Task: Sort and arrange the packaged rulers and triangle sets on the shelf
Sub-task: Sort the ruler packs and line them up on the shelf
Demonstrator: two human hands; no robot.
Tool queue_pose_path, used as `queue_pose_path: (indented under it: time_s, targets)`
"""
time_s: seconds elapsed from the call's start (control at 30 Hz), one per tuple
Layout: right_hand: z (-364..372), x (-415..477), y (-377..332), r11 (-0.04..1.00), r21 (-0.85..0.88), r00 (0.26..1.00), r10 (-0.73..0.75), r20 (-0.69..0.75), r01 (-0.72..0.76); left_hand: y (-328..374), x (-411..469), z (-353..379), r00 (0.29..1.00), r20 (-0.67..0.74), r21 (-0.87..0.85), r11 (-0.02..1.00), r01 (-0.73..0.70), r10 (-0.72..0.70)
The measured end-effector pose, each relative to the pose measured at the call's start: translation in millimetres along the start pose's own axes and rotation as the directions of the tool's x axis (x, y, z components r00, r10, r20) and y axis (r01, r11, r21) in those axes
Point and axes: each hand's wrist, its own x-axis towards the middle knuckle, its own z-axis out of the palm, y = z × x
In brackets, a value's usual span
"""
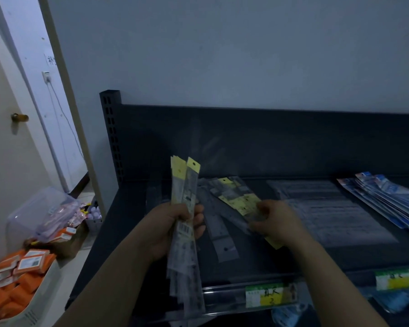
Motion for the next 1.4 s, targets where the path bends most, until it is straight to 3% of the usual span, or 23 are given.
queue_pose_path:
  time_s: [0.33,0.43,0.53,0.67,0.8,0.9,0.97,1.07,1.17,1.27,1.4]
  targets:
    - [-5.2,12.2,11.6,0.999,0.041,0.990,-0.028,-0.141,0.034,-6.1,15.0,17.3,1.000,0.007,-0.014,1.000,-0.004,0.004]
    - [-10.4,14.9,19.3,0.965,0.260,0.988,0.017,-0.156,0.025,-3.4,18.7,21.3,1.000,-0.012,-0.051,0.999,0.014,-0.015]
    - [-19.4,14.8,24.6,0.815,0.574,0.985,0.023,-0.172,0.081,3.1,22.4,23.9,0.999,-0.014,-0.114,0.993,0.042,-0.044]
    - [-32.0,18.7,20.2,0.690,0.701,0.975,-0.034,-0.218,0.180,8.1,31.3,30.3,0.998,0.022,-0.143,0.988,0.060,-0.057]
    - [-27.0,24.6,2.8,0.709,0.597,0.927,-0.263,-0.269,0.374,2.8,34.9,45.5,0.991,0.097,-0.040,0.995,0.093,-0.089]
    - [-17.8,33.4,-1.0,0.739,0.557,0.924,-0.330,-0.191,0.379,-6.7,35.9,53.7,0.994,0.076,0.063,0.995,0.080,-0.084]
    - [-14.3,43.5,9.3,0.850,0.400,0.939,-0.296,-0.174,0.343,-9.9,40.8,49.4,0.999,-0.044,0.110,0.993,0.033,-0.028]
    - [-13.6,45.2,29.9,0.975,0.172,0.989,-0.132,-0.070,0.142,-8.8,44.0,39.0,0.986,-0.156,0.135,0.990,-0.039,0.060]
    - [-11.6,37.5,39.3,0.995,0.075,0.997,-0.066,0.040,0.063,-9.7,41.7,39.5,0.981,-0.165,0.118,0.989,-0.086,0.105]
    - [-13.8,37.2,37.6,0.997,0.046,0.997,-0.063,0.037,0.062,-11.8,41.8,42.6,0.977,-0.168,0.109,0.987,-0.115,0.133]
    - [-16.5,38.5,31.1,1.000,0.016,0.995,-0.001,0.097,-0.001,-11.8,41.1,40.6,0.973,-0.219,0.091,0.994,-0.058,0.076]
